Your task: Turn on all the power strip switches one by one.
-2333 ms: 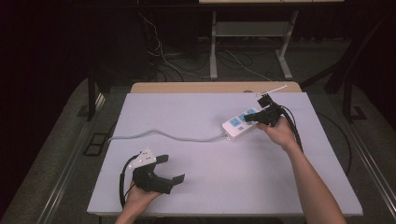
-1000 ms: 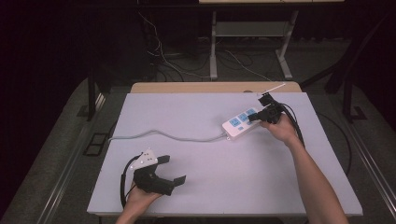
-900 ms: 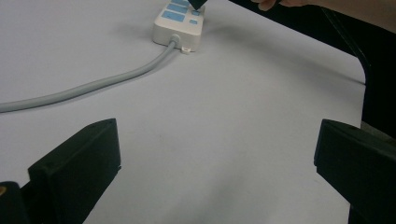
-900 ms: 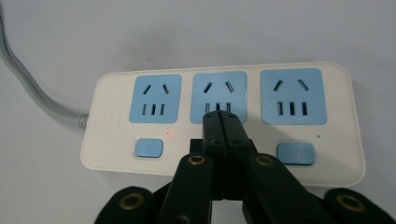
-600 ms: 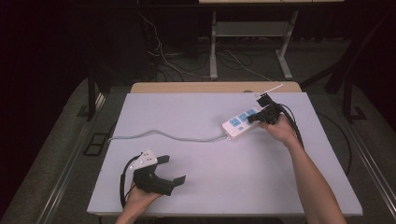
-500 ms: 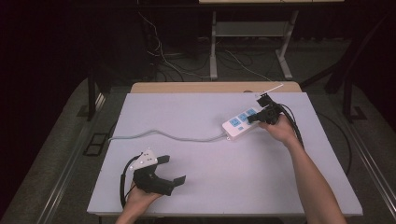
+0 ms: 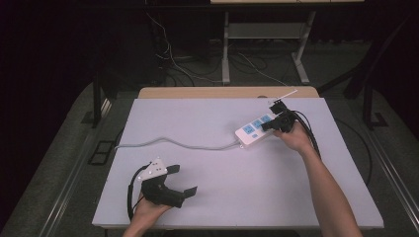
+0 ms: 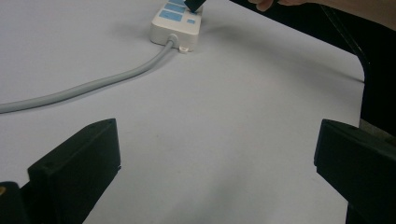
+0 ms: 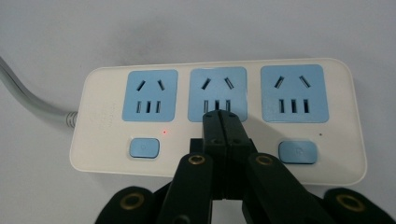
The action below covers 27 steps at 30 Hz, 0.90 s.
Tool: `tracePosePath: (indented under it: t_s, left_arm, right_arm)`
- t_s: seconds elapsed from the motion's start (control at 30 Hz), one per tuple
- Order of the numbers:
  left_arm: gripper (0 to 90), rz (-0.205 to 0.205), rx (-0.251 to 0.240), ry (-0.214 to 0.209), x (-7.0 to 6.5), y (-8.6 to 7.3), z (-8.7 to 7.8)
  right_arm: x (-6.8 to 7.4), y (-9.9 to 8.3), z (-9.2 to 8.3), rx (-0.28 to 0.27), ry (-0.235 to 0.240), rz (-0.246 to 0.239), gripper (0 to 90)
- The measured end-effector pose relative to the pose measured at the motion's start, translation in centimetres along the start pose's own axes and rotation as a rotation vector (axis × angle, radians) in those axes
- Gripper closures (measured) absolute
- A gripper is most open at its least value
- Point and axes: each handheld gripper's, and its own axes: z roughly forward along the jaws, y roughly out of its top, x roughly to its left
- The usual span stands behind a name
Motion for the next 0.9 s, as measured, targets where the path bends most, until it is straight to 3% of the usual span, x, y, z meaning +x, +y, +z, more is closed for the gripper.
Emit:
tracePosePath:
  t_s: [0.9]
  left_arm:
    - [0.0, -0.001, 0.005, 0.002, 0.12, -0.07, 0.00]
  right_arm:
    - [0.11, -0.19, 0.15, -0.013, -0.004, -0.007, 90.0]
